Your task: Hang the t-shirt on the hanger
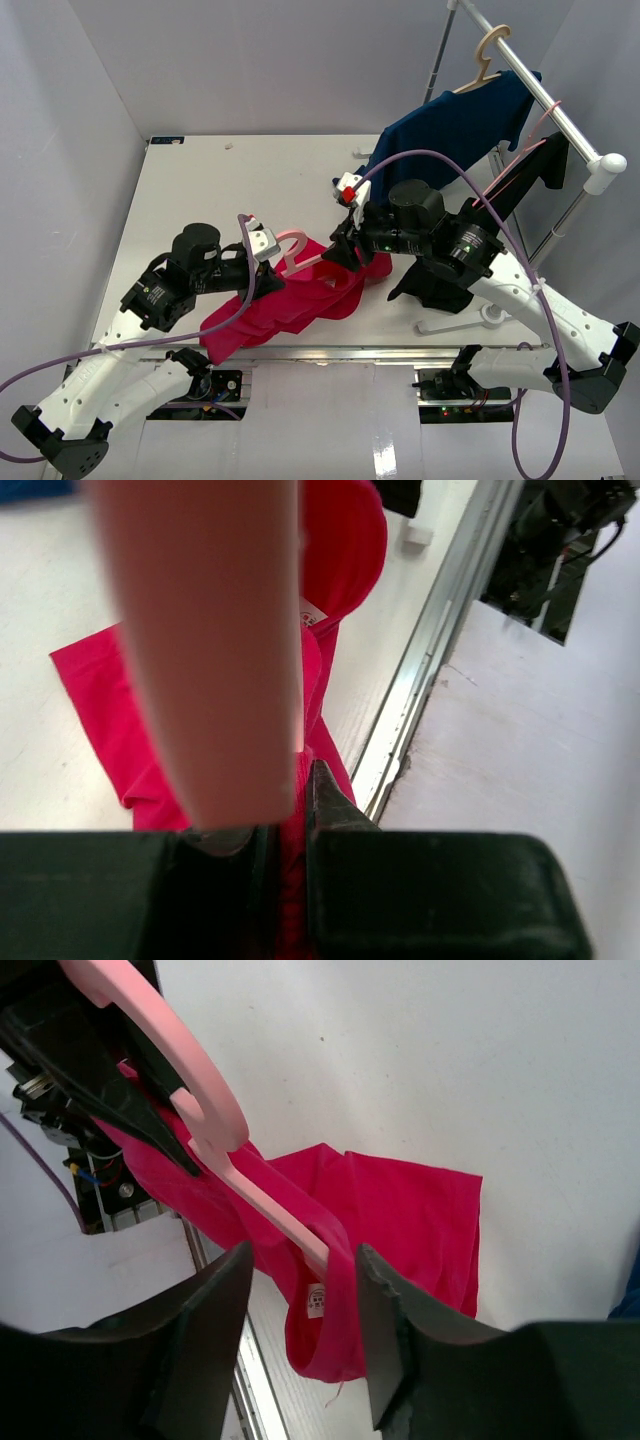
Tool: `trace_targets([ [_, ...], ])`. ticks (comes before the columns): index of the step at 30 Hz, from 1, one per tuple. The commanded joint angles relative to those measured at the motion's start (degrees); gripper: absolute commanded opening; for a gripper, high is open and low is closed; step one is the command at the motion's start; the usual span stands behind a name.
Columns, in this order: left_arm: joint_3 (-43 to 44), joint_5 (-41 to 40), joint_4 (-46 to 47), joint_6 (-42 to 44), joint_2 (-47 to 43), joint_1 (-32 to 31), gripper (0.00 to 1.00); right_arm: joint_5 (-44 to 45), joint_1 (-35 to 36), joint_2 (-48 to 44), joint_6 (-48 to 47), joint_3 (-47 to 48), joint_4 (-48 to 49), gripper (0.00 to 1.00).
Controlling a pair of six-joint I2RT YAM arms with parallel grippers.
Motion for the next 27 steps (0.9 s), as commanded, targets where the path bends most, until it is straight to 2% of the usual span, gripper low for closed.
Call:
trace_targets([
  [1,-0.1,5.97,4.03,-0.62,-0.51,-0.13,0.0,-6.83,0.27,-1.11,-2.87,0.96,3.96,0.55],
  [10,0.16,7.6,4.75,-1.07,0.13,-0.13,0.0,-13.98,0.51,4.34,-2.09,2.74,12.3,0.61],
  [16,0.03,8.94,5.31,-1.57,0.76,-0.13,0.0,-17.8,1.12,9.2,0.99,3.44,18.76,0.6],
  [22,0.05,7.63,5.61,-2.15,0.26,-0.13,0.0,-19.76,1.32,9.1,5.83,-0.29,27.96,0.4],
  [25,0.7,6.91,5.77,-3.05,-0.06,-0.13,0.0,-20.09,1.24,8.85,6.83,-1.11,30.49,0.25],
  [27,1.73,6.01,5.77,-4.33,-0.57,-0.13,0.05,-19.95,1.24,8.85,8.43,-1.18,31.44,0.11],
])
